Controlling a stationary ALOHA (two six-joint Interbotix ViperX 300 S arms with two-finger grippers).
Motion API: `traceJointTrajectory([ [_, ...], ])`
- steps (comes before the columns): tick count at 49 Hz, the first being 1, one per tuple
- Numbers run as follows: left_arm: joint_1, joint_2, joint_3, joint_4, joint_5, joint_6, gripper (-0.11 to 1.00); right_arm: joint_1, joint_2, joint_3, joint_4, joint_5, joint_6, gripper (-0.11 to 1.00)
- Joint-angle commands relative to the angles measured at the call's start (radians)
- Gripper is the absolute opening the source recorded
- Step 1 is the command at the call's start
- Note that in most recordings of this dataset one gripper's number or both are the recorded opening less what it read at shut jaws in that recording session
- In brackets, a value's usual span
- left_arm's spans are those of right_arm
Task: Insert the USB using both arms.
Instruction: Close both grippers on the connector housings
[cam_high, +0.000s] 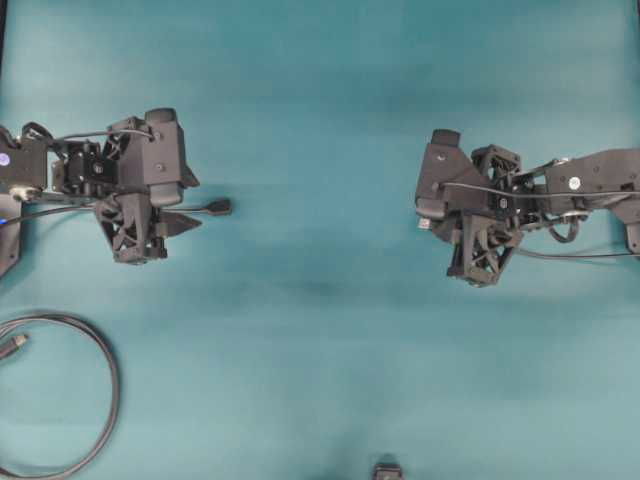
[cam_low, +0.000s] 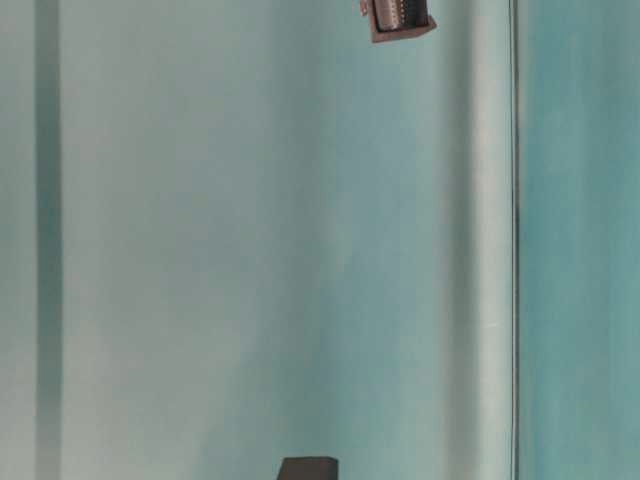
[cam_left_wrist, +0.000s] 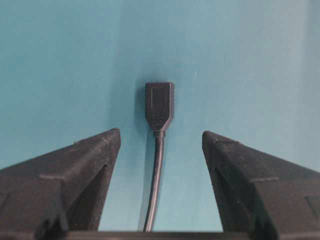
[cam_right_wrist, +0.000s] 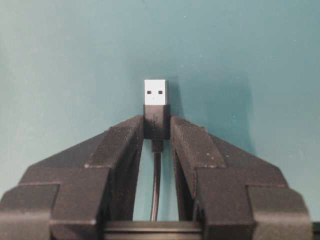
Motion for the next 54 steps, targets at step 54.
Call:
traceJointTrajectory([
  [54, -0.002, 0.161, -0.064, 0.006, -0.057, 0.006, 0.65, 0.031, -0.006, -0.026, -0.028, 0.058, -0.003, 0.22],
])
